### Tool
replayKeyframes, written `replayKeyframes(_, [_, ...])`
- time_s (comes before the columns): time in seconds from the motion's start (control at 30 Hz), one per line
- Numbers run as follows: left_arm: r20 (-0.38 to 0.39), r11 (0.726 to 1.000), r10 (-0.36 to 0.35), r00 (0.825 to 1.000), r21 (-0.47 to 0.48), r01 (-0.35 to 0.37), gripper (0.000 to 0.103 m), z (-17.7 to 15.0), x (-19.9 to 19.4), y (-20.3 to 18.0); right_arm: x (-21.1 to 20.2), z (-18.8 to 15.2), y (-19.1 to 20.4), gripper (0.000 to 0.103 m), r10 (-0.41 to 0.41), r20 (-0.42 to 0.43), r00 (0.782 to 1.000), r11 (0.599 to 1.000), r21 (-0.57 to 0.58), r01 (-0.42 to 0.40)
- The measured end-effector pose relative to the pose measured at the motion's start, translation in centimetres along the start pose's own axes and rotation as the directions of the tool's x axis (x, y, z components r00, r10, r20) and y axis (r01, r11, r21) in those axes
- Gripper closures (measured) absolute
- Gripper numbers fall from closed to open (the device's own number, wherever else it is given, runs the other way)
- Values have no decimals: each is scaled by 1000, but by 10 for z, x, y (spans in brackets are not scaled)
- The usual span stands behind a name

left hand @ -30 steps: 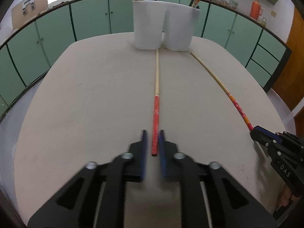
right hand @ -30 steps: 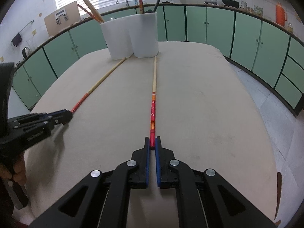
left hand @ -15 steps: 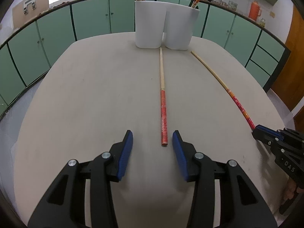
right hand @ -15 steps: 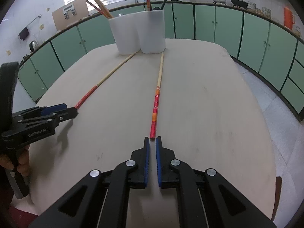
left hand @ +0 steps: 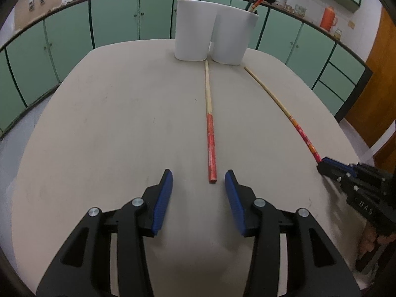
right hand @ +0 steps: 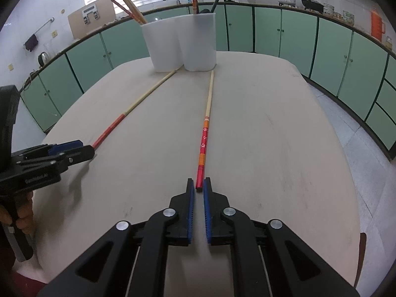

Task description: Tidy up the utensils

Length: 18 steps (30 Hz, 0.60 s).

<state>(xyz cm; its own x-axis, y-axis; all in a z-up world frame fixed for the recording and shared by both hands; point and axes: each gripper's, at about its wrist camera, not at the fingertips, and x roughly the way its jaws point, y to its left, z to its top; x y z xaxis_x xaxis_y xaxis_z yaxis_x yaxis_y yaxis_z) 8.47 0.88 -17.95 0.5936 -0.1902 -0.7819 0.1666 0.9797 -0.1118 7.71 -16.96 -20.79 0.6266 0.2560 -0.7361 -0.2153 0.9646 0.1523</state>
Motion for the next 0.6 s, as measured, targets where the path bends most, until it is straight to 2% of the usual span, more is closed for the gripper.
replayKeyframes(0.33, [8,998,47,999,38,-48,62,0,3,-13,-1,-2,-3,94,25,13,1000,1000,10,-25])
replayKeyframes(0.43, [13,997,60,998,45,-61,65,0,4,-15,0,-1,0,87,35,18,999,999,9,-35])
replayKeyframes(0.47, [16,997,66,998,43,-67,67,0,4,-15,0,-2,3,83,31,20,999,1000,-3,-31])
replayKeyframes(0.53, [20,996,83,996,40,-84,73,0,4,-15,1,-2,8,82,8,25,1000,1000,-24,-7])
replayKeyframes(0.6, [22,996,86,996,34,-87,84,0,3,-16,1,-2,9,82,-2,27,1000,1000,-31,2])
